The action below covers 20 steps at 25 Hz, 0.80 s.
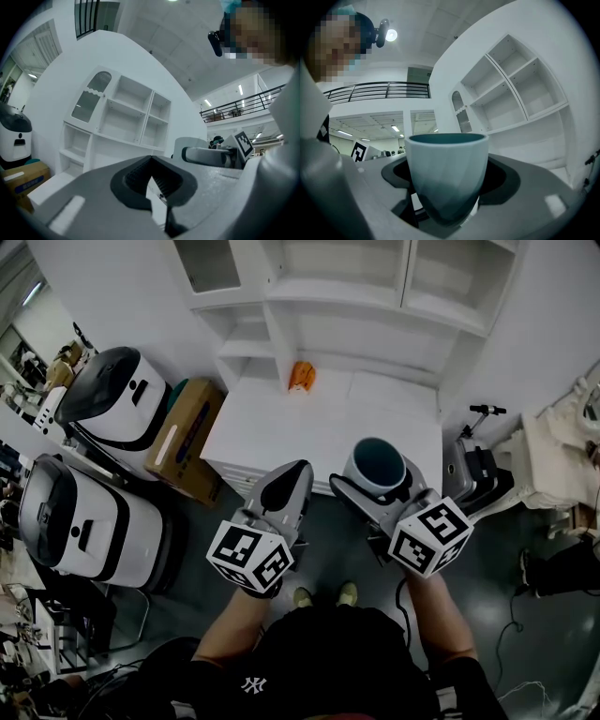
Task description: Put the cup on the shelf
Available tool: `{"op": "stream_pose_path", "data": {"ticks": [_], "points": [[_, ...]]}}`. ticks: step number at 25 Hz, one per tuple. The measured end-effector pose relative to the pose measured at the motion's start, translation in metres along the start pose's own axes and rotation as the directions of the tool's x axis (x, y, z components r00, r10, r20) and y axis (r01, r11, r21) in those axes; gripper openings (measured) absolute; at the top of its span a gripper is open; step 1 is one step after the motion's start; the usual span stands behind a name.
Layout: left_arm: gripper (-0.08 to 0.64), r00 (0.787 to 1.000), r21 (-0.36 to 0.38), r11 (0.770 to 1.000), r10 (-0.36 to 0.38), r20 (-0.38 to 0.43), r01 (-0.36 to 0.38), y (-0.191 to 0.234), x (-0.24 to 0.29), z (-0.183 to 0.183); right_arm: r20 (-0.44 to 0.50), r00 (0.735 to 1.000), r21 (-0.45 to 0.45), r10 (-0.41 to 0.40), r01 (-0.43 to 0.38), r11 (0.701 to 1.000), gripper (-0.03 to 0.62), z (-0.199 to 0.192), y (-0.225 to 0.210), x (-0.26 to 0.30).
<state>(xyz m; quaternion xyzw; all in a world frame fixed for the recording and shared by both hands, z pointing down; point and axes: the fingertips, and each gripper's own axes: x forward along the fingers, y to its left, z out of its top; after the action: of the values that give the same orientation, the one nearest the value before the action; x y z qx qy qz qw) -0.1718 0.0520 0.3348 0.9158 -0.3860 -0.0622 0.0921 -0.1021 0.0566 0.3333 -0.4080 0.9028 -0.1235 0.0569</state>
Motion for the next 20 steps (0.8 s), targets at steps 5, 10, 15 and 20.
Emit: {"op": "stream_pose_path", "data": {"ticks": [5,10,15,20], "points": [[0.0,1.0,0.002,1.0,0.005,0.001,-0.005,-0.009,0.01,0.0,0.011,1.0,0.005,0.011,-0.011,1.0,0.41,0.007,-0.011,-0.008],[0.0,1.0,0.012,1.0,0.016,0.003,-0.016,-0.017,0.021,0.0,0.015,1.0,0.004,0.022,-0.022,1.0,0.408,0.011,-0.023,-0.014],[0.002,0.999,0.022,0.999,0.034,0.0,-0.033,-0.027,0.033,-0.006,0.001,1.0,-0.013,0.021,-0.021,1.0,0.408,0.01,-0.037,-0.022],[0.0,0.999,0.035,0.998,0.047,-0.006,-0.047,-0.04,0.046,-0.015,-0.004,1.0,-0.01,0.018,-0.018,1.0,0.408,0.008,-0.054,-0.036]]}}
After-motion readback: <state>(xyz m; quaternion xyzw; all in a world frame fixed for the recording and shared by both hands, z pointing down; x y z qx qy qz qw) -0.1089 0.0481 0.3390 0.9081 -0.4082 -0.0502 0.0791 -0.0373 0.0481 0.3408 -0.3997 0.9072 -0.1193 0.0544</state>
